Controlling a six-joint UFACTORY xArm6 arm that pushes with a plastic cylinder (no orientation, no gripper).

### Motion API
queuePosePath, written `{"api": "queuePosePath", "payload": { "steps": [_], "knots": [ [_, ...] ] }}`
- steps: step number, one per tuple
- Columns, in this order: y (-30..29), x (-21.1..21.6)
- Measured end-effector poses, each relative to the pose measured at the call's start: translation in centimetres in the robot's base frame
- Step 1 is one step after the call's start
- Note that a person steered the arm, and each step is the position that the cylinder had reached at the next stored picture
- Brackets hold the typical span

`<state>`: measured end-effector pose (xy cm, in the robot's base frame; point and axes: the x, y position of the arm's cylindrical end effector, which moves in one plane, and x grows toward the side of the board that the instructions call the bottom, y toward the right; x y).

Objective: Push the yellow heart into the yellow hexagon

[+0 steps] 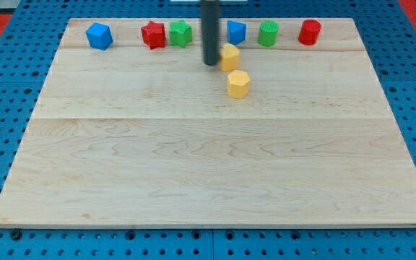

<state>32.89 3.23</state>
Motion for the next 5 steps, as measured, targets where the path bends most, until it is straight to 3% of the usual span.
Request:
{"api": "queuePosePath", "payload": {
  "steps": [2, 3, 4, 5],
  "knots": [
    [-4.3, -4.6],
    [1.4, -5.5],
    [4.2, -3.2],
    [0.7, -1.7]
  ]
}}
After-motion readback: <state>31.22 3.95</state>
